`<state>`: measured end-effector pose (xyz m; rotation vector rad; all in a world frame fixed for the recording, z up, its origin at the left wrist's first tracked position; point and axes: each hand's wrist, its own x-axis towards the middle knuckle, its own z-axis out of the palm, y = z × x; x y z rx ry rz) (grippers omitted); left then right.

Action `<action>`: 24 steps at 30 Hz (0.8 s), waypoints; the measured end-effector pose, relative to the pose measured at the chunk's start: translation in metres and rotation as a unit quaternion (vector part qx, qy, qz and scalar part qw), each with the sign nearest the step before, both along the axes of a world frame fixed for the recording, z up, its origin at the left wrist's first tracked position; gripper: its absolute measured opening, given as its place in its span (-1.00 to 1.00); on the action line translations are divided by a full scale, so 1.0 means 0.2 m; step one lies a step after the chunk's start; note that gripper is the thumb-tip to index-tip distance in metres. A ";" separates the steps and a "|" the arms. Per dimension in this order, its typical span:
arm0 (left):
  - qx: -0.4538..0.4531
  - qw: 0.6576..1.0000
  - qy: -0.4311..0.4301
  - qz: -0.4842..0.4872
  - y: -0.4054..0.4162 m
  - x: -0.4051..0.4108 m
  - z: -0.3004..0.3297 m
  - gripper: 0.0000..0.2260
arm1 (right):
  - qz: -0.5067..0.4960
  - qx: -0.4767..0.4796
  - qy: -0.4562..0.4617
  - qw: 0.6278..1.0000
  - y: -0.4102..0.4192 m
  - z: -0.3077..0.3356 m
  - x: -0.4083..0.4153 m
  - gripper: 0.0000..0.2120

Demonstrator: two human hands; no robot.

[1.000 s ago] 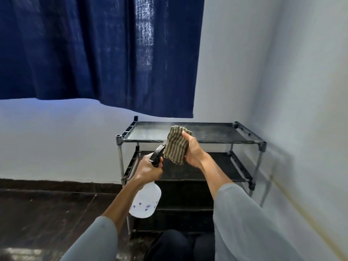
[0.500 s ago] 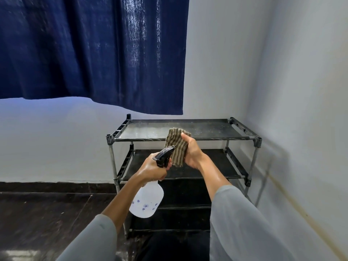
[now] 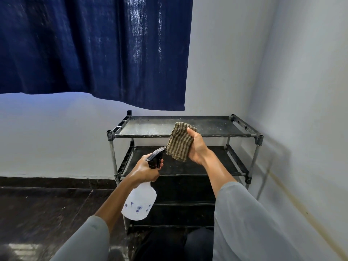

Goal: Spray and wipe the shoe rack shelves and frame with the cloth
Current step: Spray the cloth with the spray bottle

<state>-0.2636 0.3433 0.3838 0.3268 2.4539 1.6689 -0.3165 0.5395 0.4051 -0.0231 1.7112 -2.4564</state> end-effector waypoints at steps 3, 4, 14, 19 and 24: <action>0.026 0.999 0.024 0.014 -0.02 0.01 -0.05 -0.80 | 0.002 -0.008 0.003 1.000 -0.01 -0.01 0.00 -0.48; 0.039 0.998 0.041 0.032 -0.02 0.01 -0.07 -0.90 | 0.003 -0.008 0.004 1.000 -0.01 -0.01 -0.01 -0.48; 0.018 0.999 0.031 0.026 0.00 -0.02 -0.06 -0.82 | -0.006 -0.003 0.000 1.000 -0.02 -0.02 -0.01 -0.49; -0.014 0.999 0.033 -0.013 0.00 -0.03 -0.06 -0.83 | -0.006 -0.001 -0.003 1.000 -0.02 -0.03 -0.01 -0.50; 0.041 0.998 0.032 -0.045 0.00 -0.04 -0.07 -0.86 | -0.001 -0.005 -0.005 1.000 -0.05 -0.04 -0.01 -0.52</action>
